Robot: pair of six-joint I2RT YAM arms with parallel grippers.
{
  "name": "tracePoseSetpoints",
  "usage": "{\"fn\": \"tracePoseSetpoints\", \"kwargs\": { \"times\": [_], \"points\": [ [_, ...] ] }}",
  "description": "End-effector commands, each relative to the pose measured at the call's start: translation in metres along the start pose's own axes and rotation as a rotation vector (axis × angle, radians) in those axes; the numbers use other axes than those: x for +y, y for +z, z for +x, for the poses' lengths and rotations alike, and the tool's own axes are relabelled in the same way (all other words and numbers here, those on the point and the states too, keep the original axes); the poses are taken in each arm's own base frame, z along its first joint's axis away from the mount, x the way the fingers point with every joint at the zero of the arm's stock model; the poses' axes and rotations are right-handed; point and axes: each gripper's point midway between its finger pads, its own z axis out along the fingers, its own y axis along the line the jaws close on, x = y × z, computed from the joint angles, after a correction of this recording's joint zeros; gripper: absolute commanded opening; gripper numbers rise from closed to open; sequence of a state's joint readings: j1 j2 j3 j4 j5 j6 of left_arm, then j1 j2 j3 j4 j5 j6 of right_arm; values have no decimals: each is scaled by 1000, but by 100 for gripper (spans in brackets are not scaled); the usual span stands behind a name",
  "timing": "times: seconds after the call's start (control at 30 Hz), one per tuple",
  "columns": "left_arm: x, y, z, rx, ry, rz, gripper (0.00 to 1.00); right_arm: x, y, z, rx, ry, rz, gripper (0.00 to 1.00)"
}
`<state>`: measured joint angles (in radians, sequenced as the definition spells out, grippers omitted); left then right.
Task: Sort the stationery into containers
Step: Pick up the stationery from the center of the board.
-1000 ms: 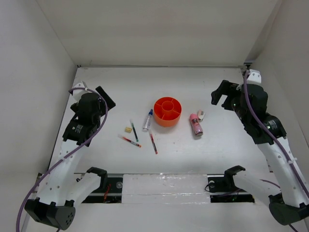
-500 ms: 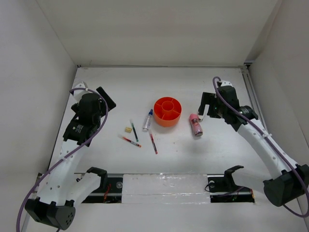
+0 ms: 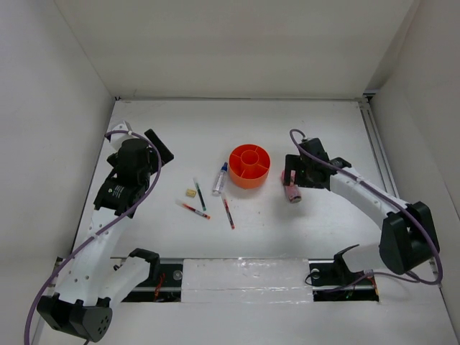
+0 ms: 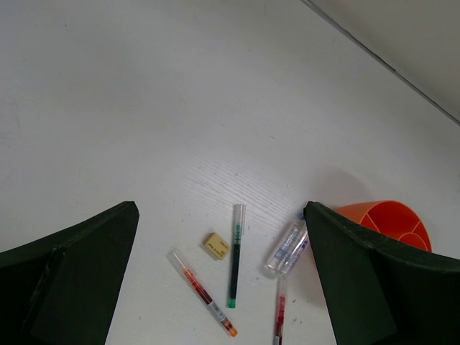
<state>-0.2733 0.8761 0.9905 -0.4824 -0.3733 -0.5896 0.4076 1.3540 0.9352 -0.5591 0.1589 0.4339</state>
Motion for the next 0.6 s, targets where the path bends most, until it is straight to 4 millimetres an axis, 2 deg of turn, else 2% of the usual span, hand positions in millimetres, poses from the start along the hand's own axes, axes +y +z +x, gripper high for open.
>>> {"fn": "tracePoseSetpoints", "kwargs": {
  "times": [0.0, 0.17, 0.3, 0.47, 0.57],
  "points": [
    [-2, -1, -6, -23, 2, 17, 100, 10, 16, -2, -27, -8, -17, 90],
    [-4, -2, -5, -18, 2, 24, 100, 9, 33, 17, 27, -46, 10, 89],
    [-4, -2, -5, -18, 2, 24, 100, 11, 41, 21, 40, -66, 11, 87],
    [-4, -2, -5, -18, 2, 24, 100, 11, 55, 34, 88, -85, 29, 78],
    [-4, -2, -5, -18, 2, 24, 100, 10, 56, 39, 97, -101, 50, 76]
  ]
}}
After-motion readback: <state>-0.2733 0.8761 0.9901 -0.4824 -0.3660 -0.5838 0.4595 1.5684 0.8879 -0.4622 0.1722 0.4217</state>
